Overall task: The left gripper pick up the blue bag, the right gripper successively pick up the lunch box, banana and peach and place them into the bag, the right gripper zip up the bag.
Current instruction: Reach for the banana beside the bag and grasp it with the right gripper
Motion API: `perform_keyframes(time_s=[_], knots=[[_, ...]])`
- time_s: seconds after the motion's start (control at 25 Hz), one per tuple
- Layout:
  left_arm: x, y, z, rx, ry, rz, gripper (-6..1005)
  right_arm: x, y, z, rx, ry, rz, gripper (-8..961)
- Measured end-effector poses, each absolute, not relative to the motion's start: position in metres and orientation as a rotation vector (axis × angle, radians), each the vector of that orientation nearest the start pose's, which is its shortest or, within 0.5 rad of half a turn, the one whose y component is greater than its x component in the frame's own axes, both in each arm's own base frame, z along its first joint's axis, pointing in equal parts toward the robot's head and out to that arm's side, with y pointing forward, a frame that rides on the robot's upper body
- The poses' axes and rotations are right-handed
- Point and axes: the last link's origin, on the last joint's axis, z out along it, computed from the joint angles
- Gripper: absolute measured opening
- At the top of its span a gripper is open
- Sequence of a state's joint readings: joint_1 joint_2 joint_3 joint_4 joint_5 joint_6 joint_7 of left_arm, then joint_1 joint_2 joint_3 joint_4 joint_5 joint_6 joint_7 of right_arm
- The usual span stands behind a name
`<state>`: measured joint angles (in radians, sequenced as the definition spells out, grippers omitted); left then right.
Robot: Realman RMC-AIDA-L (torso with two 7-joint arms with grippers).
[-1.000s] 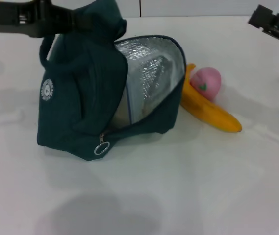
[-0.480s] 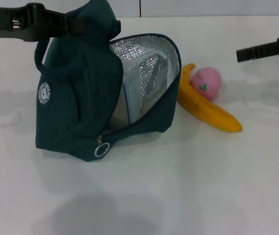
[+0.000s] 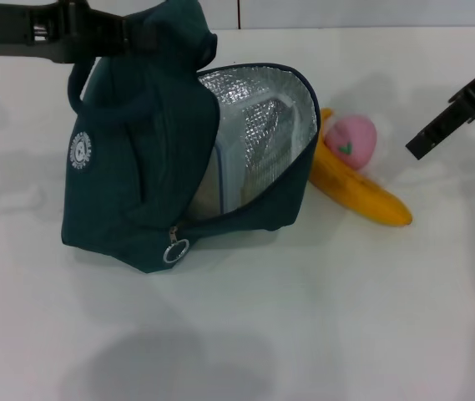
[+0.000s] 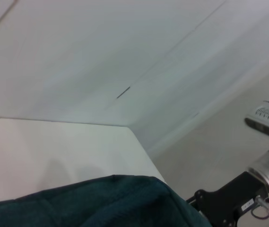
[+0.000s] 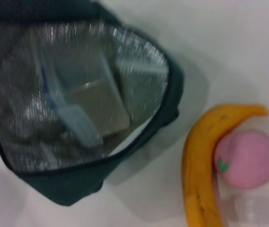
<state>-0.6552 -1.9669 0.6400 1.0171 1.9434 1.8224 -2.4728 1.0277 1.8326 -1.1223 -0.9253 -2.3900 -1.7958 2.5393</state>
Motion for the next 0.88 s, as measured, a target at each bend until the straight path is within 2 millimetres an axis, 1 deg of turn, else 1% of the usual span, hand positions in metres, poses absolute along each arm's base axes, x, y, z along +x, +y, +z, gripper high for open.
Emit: perform_keyframes(time_s=[0.08, 0.16, 0.28, 0.6, 0.76, 0.88], knots=[[-0.181, 0.366, 0.107, -2.617, -1.473, -0.836, 31, 0.113, 0.414, 0.065, -2.741, 1.075, -0.524, 709], [-0.179, 0.367, 0.106, -2.62, -1.469, -0.838, 31, 0.114, 0.413, 0.052, -2.723, 1.061, -0.602, 707], [-0.179, 0.367, 0.106, -2.619, -1.467, -0.84, 31, 0.117, 0.413, 0.039, -2.7, 1.029, -0.649, 705], [-0.178, 0.368, 0.105, -2.625, -1.462, -0.839, 31, 0.124, 0.414, 0.015, -2.708, 0.939, -0.606, 703], [-0.177, 0.368, 0.105, -2.628, -1.456, -0.838, 31, 0.126, 0.414, 0.006, -2.711, 0.907, -0.595, 702], [-0.178, 0.368, 0.104, -2.631, -1.455, -0.839, 31, 0.132, 0.415, 0.002, -2.704, 0.887, -0.586, 700]])
